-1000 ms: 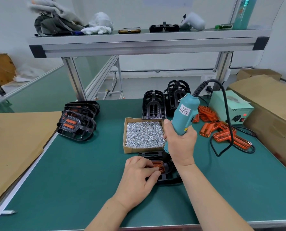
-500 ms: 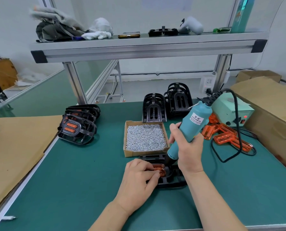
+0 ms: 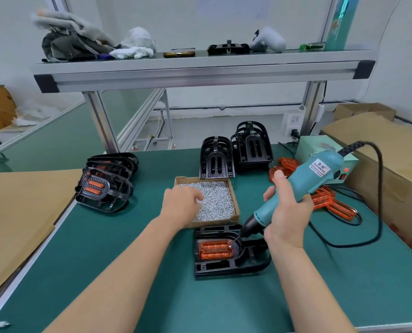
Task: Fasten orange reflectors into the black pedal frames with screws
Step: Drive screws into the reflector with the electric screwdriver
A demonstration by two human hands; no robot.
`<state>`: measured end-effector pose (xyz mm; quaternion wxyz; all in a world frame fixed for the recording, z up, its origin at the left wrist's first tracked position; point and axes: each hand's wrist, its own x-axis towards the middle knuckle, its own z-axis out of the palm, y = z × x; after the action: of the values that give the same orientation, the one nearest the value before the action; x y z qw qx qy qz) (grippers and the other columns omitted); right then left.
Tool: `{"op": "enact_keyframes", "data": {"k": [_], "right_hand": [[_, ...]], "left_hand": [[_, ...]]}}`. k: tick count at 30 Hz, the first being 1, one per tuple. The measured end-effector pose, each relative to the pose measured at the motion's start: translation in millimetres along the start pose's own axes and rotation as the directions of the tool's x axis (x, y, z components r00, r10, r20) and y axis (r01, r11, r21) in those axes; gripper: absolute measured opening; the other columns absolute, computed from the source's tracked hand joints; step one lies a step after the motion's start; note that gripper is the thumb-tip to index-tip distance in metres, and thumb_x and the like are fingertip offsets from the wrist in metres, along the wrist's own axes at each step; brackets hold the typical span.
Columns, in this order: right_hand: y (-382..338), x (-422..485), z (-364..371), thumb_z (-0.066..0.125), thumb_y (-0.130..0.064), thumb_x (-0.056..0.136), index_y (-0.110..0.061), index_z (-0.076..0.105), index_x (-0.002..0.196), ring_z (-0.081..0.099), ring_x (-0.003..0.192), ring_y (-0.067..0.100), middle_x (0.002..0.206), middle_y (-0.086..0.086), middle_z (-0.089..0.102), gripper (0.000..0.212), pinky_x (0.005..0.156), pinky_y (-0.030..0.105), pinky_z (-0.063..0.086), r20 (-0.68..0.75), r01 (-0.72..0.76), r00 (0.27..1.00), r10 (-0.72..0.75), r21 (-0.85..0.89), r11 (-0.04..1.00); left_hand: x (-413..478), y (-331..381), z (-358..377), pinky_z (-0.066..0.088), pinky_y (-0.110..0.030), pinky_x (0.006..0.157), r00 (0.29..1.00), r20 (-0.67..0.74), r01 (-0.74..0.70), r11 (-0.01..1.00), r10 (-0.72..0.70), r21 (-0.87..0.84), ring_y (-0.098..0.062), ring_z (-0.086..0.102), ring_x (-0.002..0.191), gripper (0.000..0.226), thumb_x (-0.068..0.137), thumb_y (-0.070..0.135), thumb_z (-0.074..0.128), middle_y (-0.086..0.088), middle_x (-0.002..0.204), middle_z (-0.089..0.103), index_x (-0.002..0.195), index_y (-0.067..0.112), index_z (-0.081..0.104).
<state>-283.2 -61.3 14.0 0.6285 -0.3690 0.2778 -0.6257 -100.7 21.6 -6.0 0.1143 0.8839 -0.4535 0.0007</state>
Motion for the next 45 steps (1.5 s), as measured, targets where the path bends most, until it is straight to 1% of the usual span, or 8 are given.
{"op": "enact_keyframes", "data": {"k": [3,9,15,20,26,31,37,45], "right_hand": [[4,-2,-3,0.077,-0.028,0.08,-0.02,0.055,0.079,0.052,0.053,0.012,0.056,-0.001,0.054,0.023,0.061,0.027,0.045,-0.034,-0.016,0.999,0.015,-0.021,1.0],[6,2,-3,0.077,-0.029,0.078,-0.019,0.056,0.082,0.053,0.053,0.011,0.055,-0.003,0.055,0.024,0.062,0.028,0.047,-0.046,-0.016,0.999,0.015,-0.027,1.0],[7,0,-2,0.076,-0.029,0.079,-0.02,0.055,0.081,0.053,0.054,0.013,0.055,-0.003,0.055,0.023,0.067,0.033,0.045,-0.063,-0.028,0.998,0.026,-0.023,0.999],[2,-3,0,0.075,-0.025,0.083,-0.019,0.054,0.083,0.053,0.054,0.012,0.056,-0.003,0.055,0.022,0.065,0.032,0.045,-0.084,-0.035,0.996,0.035,0.001,0.999],[-13,-9,10,0.074,-0.026,0.084,-0.021,0.053,0.086,0.053,0.055,0.011,0.054,-0.006,0.056,0.022,0.065,0.031,0.045,-0.091,-0.019,0.995,0.027,0.083,0.996],[-21,-15,19,0.072,-0.02,0.089,-0.019,0.052,0.085,0.052,0.053,0.01,0.053,-0.011,0.056,0.021,0.062,0.028,0.046,-0.091,0.013,0.996,-0.002,0.117,0.993],[-27,-22,30,0.07,-0.018,0.091,-0.016,0.053,0.085,0.051,0.051,0.009,0.053,-0.01,0.055,0.019,0.057,0.023,0.046,-0.048,0.013,0.999,-0.006,0.145,0.989],[-31,-30,32,0.07,-0.018,0.09,-0.017,0.054,0.079,0.051,0.049,0.01,0.052,-0.007,0.053,0.02,0.054,0.02,0.045,-0.016,0.051,0.999,-0.049,0.165,0.985]], "left_hand": [[13,1,10,0.038,-0.035,0.098,0.991,0.132,-0.017,0.998,0.008,0.066,-0.018,0.061,0.11,0.015,0.092,0.027,0.06,0.006,0.109,0.072,0.1,0.029,0.073],[14,-1,15,0.045,-0.032,0.094,0.995,0.042,-0.097,0.988,0.093,0.122,-0.016,0.065,0.097,0.021,0.088,0.011,0.056,0.007,0.096,0.072,0.088,0.026,0.07],[1,-5,18,0.045,-0.021,0.068,0.994,-0.11,-0.016,0.947,-0.02,-0.322,-0.012,0.06,0.078,0.02,0.082,0.007,0.059,0.01,0.078,0.067,0.074,0.024,0.066],[-31,2,9,0.044,-0.027,0.069,0.973,0.015,0.13,0.489,-0.232,-0.862,-0.01,0.055,0.065,0.017,0.077,0.0,0.064,-0.003,0.066,0.065,0.073,0.016,0.061],[-74,8,5,0.049,-0.033,0.081,0.967,0.245,0.24,-0.074,-0.07,-0.968,-0.021,0.059,0.076,0.016,0.089,-0.005,0.057,-0.023,0.093,0.073,0.086,0.01,0.052],[-92,15,9,0.046,-0.023,0.066,0.939,0.339,0.314,-0.262,-0.058,-0.913,-0.014,0.054,0.069,0.013,0.074,0.011,0.071,-0.011,0.079,0.066,0.08,0.007,0.06],[-99,22,7,0.049,-0.017,0.051,0.852,0.522,0.459,-0.528,0.035,-0.714,-0.013,0.056,0.061,0.008,0.075,0.002,0.068,-0.013,0.075,0.063,0.082,0.001,0.064],[-106,28,10,0.053,-0.022,0.055,0.815,0.564,0.494,-0.667,0.133,-0.557,-0.018,0.06,0.065,0.02,0.075,-0.01,0.062,-0.019,0.084,0.065,0.095,-0.004,0.062]]}}
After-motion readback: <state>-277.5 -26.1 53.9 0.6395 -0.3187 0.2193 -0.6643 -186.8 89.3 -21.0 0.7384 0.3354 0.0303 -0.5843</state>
